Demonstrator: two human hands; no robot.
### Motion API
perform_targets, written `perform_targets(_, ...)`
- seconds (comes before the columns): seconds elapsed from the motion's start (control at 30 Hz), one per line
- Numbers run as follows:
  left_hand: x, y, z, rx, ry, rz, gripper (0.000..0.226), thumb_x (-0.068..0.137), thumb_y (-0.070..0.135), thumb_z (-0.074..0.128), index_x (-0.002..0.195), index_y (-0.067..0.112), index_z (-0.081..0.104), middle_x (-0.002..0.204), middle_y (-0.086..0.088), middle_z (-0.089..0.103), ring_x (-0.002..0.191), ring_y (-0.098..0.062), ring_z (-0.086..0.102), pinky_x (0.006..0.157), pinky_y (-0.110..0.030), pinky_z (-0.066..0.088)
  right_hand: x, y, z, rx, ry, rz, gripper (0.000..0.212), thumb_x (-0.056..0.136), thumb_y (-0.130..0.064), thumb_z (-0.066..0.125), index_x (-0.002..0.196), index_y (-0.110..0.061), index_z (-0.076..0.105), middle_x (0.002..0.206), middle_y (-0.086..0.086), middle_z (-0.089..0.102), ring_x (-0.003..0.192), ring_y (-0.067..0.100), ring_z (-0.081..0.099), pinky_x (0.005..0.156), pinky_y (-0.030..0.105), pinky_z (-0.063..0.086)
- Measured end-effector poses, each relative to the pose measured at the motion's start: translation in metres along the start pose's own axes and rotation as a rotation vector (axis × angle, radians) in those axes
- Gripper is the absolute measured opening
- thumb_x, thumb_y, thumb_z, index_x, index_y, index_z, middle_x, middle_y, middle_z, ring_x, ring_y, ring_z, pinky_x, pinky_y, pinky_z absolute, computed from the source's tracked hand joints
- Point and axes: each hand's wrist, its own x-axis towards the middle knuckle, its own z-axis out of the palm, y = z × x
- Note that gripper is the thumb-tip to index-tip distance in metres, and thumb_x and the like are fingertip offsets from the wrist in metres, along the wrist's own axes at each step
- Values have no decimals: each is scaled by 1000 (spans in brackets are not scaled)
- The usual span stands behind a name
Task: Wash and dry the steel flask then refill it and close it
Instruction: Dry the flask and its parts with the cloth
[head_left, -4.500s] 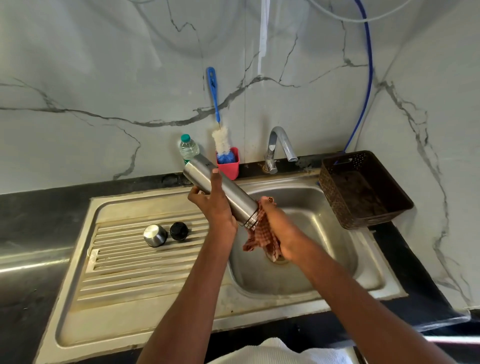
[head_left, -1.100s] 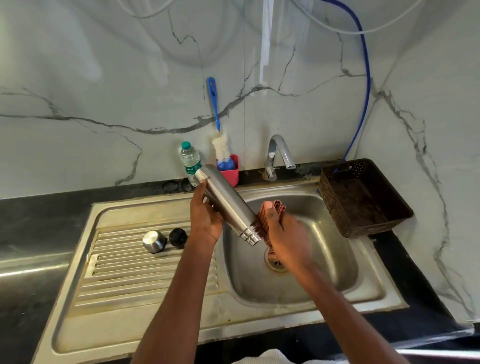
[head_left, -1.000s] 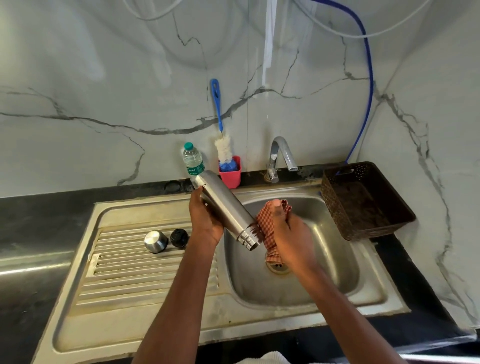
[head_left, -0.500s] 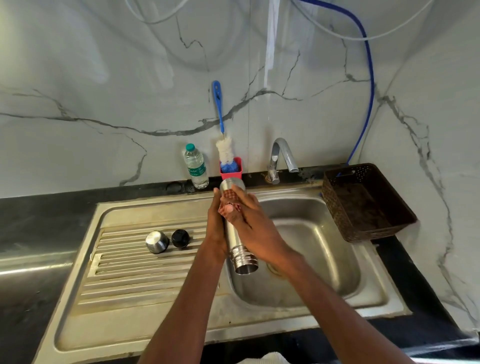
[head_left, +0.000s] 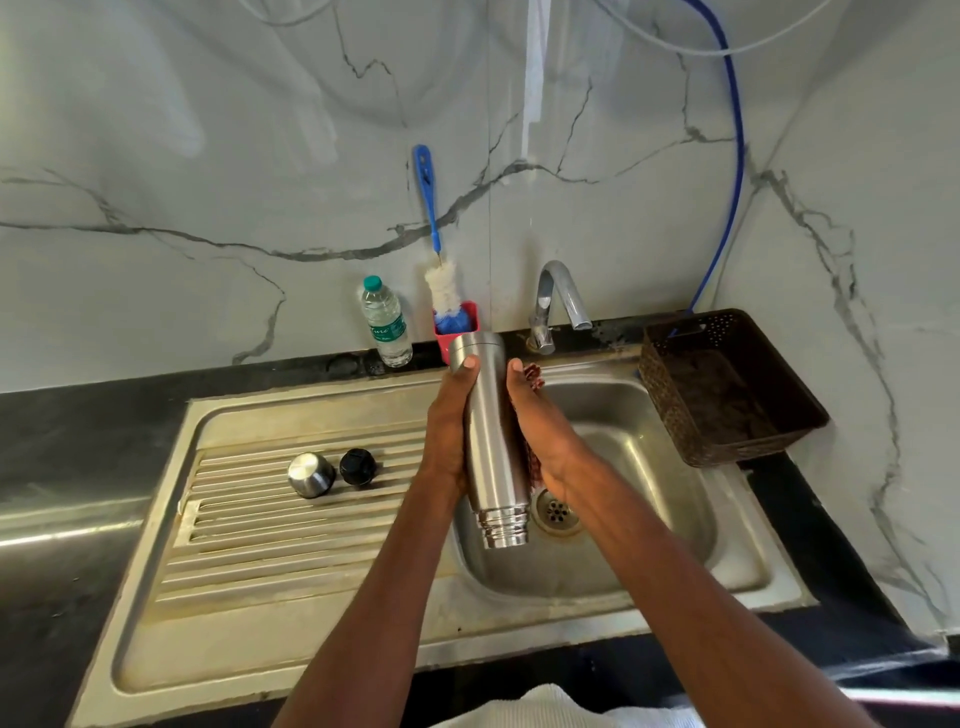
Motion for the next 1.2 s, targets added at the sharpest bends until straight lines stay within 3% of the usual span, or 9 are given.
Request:
perform_targets(0.2,15,6,-2,48,185,39,75,74,67,82,123,11,69,115,-25,74,101,-40,74,95,-57,60,-8,27,-20,-91,-74,153,70,95,-77,38,119,-19,69,103,10,79,99,28,76,95,47,59)
perform_targets(0.3,24,13,-11,-22,290,91,69,79,61,81,125,11,67,113,-20,75,96,-32,74,86,-45,63,-21,29,-38,-222,-133,185,68,98,-72,41,115,-13,70,96,12,80,85,26,78,81,38,64)
perform_targets(0.4,22,14,-16,43,377,186,55,88,51,78,130,18,66,110,-9,76,98,-27,75,76,-35,61,-30,14,-54,-339,5,203,65,97,-70,47,112,-9,66,95,19,77,81,32,76,74,41,65)
perform_targets(0.53,11,1,-16,442,174,350,36,88,30,84,119,39,68,99,15,77,90,-1,74,71,-16,56,-29,-13,-49,-248,197,-112,45,103,-56,50,124,-18,57,106,16,69,81,30,75,57,35,63)
perform_targets(0.67,7,-20,-10,606,-44,436,58,75,38,93,128,37,69,110,2,78,97,-18,74,81,-42,61,-9,-22,-37,-801,276,-656,40,106,-55,42,131,-33,63,117,-5,72,103,11,68,86,33,57)
perform_targets(0.73,7,-20,-9,651,-58,470,58,74,41,91,128,41,69,110,1,78,98,-24,73,87,-50,58,2,-15,-36,-937,198,-679,40,106,-53,43,135,-34,63,125,-9,69,112,8,65,95,33,54)
perform_targets(0.87,2,-12,-8,764,3,494,78,70,54,88,141,28,64,114,9,76,100,-11,71,85,-30,58,5,-2,-43,-798,193,-555,40,104,-61,44,136,-43,59,97,-15,73,91,4,71,90,41,60)
perform_targets(1.0,-3,-14,0,835,-47,517,68,76,29,92,139,30,64,118,20,74,109,4,68,92,-17,53,-3,3,-40,-1046,297,-722,41,107,-50,44,142,-32,58,135,-10,66,118,19,60,100,33,48)
perform_targets(1.2,-13,-15,9,694,-66,465,68,83,19,89,145,16,61,123,3,76,113,-16,72,96,-30,57,0,-26,-41,-637,198,-414,54,105,-59,40,94,-14,70,67,-3,65,55,2,61,52,18,44)
